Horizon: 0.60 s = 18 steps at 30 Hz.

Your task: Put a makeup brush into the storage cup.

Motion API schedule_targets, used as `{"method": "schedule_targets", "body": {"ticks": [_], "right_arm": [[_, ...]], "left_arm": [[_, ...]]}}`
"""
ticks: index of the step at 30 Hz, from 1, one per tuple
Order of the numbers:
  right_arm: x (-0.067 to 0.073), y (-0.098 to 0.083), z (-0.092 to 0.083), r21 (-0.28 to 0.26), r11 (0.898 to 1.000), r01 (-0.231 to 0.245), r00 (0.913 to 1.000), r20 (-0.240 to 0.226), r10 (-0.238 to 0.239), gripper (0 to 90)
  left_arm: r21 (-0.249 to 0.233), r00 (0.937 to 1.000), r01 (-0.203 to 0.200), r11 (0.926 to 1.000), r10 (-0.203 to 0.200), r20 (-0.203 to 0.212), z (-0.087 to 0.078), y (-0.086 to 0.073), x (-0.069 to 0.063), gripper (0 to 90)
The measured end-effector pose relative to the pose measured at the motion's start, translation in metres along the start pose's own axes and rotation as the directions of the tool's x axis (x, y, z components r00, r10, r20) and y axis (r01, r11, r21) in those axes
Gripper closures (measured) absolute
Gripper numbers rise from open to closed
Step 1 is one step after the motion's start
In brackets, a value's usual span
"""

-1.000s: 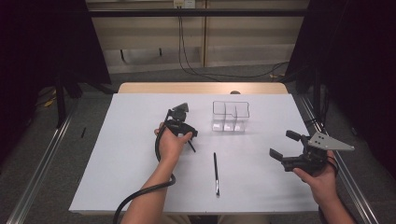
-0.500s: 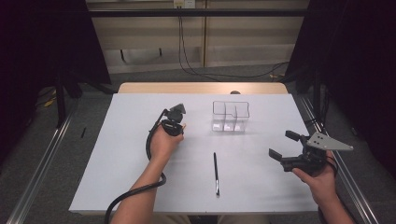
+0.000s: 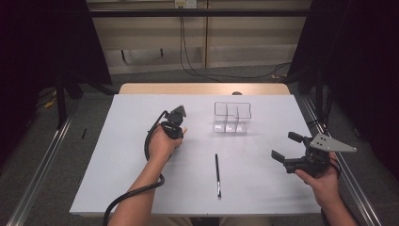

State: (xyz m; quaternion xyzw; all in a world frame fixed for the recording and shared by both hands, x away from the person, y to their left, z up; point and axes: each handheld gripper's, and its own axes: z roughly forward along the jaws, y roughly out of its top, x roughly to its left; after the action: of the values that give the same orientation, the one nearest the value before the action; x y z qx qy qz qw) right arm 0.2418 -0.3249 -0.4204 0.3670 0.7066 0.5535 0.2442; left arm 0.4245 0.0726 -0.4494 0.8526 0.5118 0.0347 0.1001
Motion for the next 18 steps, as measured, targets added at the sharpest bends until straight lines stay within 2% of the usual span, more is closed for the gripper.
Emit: {"method": "schedule_targets", "body": {"ticks": [6,10,11,13,14,15,18], "right_arm": [[0.002,0.0,0.003,0.006,1.0,0.008,1.0,-0.006,-0.008,1.5],[0.002,0.0,0.004,0.008,1.0,0.009,0.9999,-0.005,-0.009,1.5],[0.001,0.0,0.004,0.009,1.0,0.005,1.0,-0.006,-0.005,1.5],[0.0,-0.001,0.003,0.009,1.0,0.001,1.0,-0.003,-0.001,1.5],[0.0,-0.001,0.003,0.007,1.0,-0.002,1.0,0.0,0.002,1.5],[0.0,-0.001,0.003,0.007,1.0,-0.002,1.0,0.0,0.002,1.5],[-0.001,-0.001,0.003,0.008,1.0,-0.001,1.0,-0.001,0.001,1.5]], "left_arm": [[0.029,0.9986,-0.033,0.999,0.034,-0.041,0.001,0.004,-0.006,83.2],[0.008,0.9998,-0.015,0.9999,0.015,-0.01,-0.001,0.002,-0.001,82.6],[-0.004,1.0,0.0,1.0,0.0,0.006,-0.001,0.0,0.001,82.5],[-0.002,0.9997,0.006,1.0,-0.006,0.024,-0.003,-0.002,0.004,80.4],[0.014,1.0,0.006,0.9999,-0.006,0.006,-0.004,-0.005,0.004,75.2],[0.014,1.0,0.006,0.9999,-0.006,0.006,-0.004,-0.005,0.004,74.0],[0.04,0.9999,-0.011,0.9992,0.01,0.005,-0.006,-0.011,0.005,77.3]]}}
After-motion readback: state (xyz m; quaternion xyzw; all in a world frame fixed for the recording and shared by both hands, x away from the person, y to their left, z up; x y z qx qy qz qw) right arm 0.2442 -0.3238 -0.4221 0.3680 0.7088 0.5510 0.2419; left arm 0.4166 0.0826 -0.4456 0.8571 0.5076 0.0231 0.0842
